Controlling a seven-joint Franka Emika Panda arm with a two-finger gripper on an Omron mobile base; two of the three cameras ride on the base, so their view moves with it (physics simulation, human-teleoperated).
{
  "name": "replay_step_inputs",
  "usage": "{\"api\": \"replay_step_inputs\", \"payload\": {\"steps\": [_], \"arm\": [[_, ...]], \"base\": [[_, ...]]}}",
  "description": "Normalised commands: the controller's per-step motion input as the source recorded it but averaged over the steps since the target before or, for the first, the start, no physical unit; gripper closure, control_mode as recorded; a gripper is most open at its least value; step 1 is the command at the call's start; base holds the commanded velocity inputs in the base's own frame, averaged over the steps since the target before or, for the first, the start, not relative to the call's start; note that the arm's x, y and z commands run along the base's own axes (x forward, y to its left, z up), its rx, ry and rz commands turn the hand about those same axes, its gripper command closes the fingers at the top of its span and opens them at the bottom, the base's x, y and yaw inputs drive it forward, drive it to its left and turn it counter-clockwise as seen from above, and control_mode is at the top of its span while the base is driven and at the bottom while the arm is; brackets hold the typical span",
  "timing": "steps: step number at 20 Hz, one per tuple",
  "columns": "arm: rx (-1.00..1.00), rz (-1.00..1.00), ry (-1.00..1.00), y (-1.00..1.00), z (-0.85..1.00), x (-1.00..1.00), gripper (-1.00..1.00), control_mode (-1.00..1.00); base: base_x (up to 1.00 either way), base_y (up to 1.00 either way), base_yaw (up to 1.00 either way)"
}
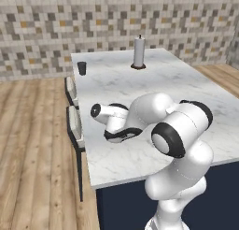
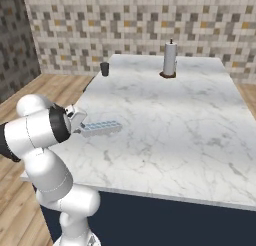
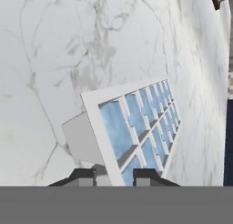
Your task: Open the freezer door, pick up the ice cube tray from the freezer, and place it on the dining counter.
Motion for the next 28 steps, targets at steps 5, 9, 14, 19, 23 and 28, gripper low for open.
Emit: {"api": "replay_step_inputs", "payload": {"steps": [5,9,14,19,23,28], "arm": [[0.0,0.0,0.01,0.0,0.0,0.0,1.0,-1.0],[0.0,0.0,0.0,0.0,0.0,0.0,1.0,-1.0],[0.0,0.0,0.0,0.0,0.0,0.0,1.0,-1.0],[0.0,0.0,0.0,0.0,0.0,0.0,-1.0,-1.0],[0.0,0.0,0.0,0.0,0.0,0.0,-1.0,-1.0],[0.0,0.0,0.0,0.0,0.0,0.0,-1.0,-1.0]], "base": [[0.0,0.0,0.0],[0.0,0.0,0.0],[0.0,0.0,0.0],[0.0,0.0,0.0],[0.0,0.0,0.0],[0.0,0.0,0.0]]}}
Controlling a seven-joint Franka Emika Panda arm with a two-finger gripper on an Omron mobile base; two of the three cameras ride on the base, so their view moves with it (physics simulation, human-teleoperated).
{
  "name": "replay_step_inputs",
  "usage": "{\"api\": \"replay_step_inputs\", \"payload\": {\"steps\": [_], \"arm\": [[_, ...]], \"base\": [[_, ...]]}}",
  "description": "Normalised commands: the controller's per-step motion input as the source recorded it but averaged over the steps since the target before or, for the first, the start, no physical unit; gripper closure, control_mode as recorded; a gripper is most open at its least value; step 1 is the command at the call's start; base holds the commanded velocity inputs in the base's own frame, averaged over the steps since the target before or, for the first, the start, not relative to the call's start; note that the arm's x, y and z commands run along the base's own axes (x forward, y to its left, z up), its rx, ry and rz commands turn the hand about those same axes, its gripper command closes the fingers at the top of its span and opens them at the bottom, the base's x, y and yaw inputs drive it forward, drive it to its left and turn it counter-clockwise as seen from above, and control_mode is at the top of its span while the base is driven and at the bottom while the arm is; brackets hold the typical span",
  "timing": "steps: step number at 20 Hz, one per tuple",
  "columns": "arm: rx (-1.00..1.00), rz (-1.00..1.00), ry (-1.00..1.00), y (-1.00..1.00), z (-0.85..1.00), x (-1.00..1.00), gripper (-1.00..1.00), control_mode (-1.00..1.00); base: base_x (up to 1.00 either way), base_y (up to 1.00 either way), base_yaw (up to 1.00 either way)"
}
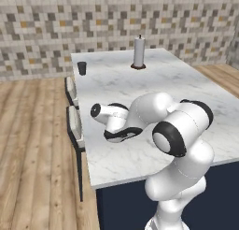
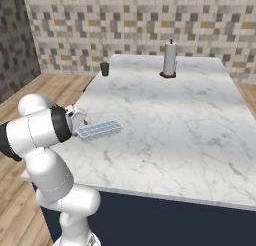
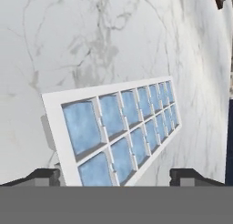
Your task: Open the freezer door, pick up the ice cube tray from the freezer, and place it on the dining counter.
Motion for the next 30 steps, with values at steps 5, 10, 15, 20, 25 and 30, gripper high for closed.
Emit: {"api": "replay_step_inputs", "payload": {"steps": [5,10,15,20,25,30], "arm": [[0.0,0.0,0.0,0.0,0.0,0.0,-1.0,-1.0],[0.0,0.0,0.05,0.0,-0.02,-0.01,-1.0,-1.0],[0.0,0.0,0.06,0.08,-0.02,-0.24,-1.0,-1.0],[0.04,0.0,0.11,0.05,0.0,-0.08,-1.0,-1.0],[0.02,-0.03,0.01,-0.04,0.38,-0.03,-1.0,-1.0],[0.03,-0.06,0.0,-0.26,0.63,-0.12,-1.0,-1.0]], "base": [[0.0,0.0,0.0],[0.0,0.0,0.0],[0.0,0.0,0.0],[0.0,0.0,0.0],[0.0,0.0,0.0],[0.0,0.0,0.0]]}}
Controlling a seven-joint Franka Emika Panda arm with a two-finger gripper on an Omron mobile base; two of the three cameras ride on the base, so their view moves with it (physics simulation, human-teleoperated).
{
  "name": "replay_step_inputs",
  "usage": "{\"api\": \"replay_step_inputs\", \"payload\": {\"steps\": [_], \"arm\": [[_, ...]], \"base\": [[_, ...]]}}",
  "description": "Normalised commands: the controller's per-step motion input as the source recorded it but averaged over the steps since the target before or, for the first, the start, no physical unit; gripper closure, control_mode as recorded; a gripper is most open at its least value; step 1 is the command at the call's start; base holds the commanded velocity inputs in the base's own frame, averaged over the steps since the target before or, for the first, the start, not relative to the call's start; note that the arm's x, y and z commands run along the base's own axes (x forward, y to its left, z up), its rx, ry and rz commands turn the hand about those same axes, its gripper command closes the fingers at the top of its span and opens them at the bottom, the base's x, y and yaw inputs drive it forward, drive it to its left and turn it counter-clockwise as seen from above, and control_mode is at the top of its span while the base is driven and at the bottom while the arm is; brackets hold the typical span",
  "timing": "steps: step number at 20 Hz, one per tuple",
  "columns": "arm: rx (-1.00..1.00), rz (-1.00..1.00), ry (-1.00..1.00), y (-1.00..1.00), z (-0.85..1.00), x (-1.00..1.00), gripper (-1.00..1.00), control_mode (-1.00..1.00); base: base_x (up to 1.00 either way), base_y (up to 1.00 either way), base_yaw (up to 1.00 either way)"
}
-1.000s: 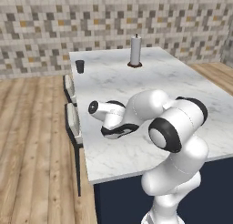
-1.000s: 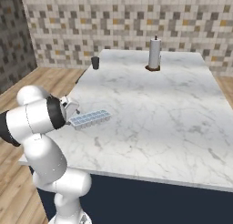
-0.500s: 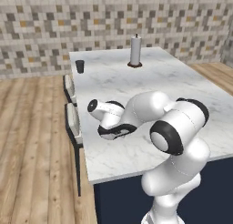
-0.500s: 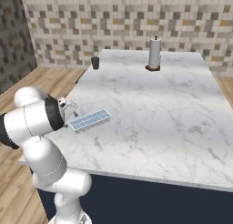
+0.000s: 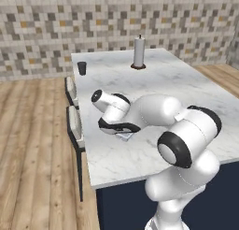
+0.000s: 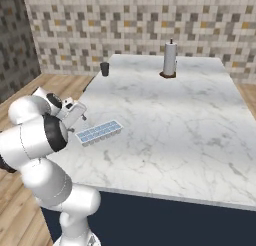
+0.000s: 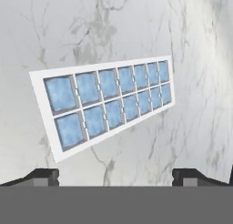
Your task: Open the freezer door, pick up the ice cube tray from the freezer, and place it on the dining counter.
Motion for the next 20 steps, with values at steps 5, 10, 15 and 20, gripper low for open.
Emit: {"api": "replay_step_inputs", "payload": {"steps": [5,10,15,20], "arm": [[0.04,-0.08,0.0,-0.34,0.75,-0.29,-1.0,-1.0],[0.05,-0.06,0.03,-0.34,0.63,-0.4,-1.0,-1.0],[0.05,-0.04,0.0,-0.31,0.41,-0.81,-1.0,-1.0],[0.09,-0.05,0.0,-0.31,0.49,-0.87,-1.0,-1.0]], "base": [[0.0,0.0,0.0],[0.0,0.0,0.0],[0.0,0.0,0.0],[0.0,0.0,0.0]]}}
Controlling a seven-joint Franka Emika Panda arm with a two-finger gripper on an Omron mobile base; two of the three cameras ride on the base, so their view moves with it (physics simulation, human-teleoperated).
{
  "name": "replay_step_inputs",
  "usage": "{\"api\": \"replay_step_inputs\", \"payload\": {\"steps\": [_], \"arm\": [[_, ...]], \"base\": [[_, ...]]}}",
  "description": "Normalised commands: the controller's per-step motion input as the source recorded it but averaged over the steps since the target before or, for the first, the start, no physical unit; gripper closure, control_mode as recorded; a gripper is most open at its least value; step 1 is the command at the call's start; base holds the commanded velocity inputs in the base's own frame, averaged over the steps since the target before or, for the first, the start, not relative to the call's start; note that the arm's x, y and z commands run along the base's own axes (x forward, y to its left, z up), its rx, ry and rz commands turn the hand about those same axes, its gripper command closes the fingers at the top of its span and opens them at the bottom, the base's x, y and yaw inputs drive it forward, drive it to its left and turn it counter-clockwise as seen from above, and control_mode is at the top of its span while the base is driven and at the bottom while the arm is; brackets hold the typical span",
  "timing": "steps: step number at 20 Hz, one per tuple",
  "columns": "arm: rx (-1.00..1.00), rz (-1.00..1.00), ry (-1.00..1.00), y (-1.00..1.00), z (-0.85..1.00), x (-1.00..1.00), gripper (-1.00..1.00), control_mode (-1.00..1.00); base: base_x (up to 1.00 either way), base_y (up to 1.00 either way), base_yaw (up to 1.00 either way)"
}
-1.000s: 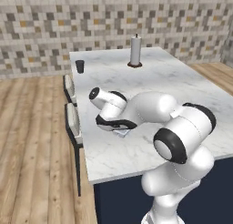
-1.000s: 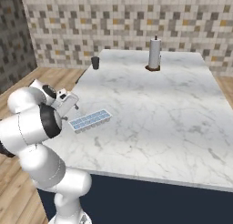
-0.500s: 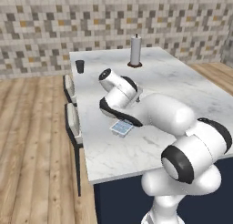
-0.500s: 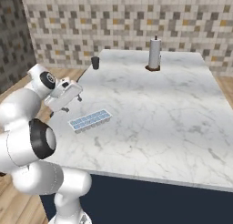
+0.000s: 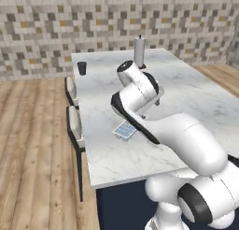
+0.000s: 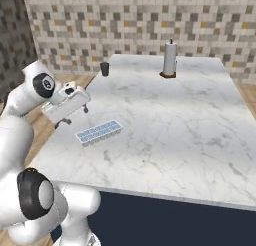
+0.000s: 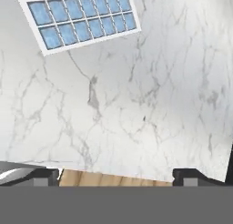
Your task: Open the freezer door, pick up the ice cube tray from the freezer, and place it on the dining counter.
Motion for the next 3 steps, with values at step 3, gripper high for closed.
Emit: {"api": "replay_step_inputs", "payload": {"steps": [3], "arm": [[0.09,-0.05,0.0,-0.3,0.46,-0.8,-1.0,-1.0]], "base": [[0.0,0.0,0.0]]}}
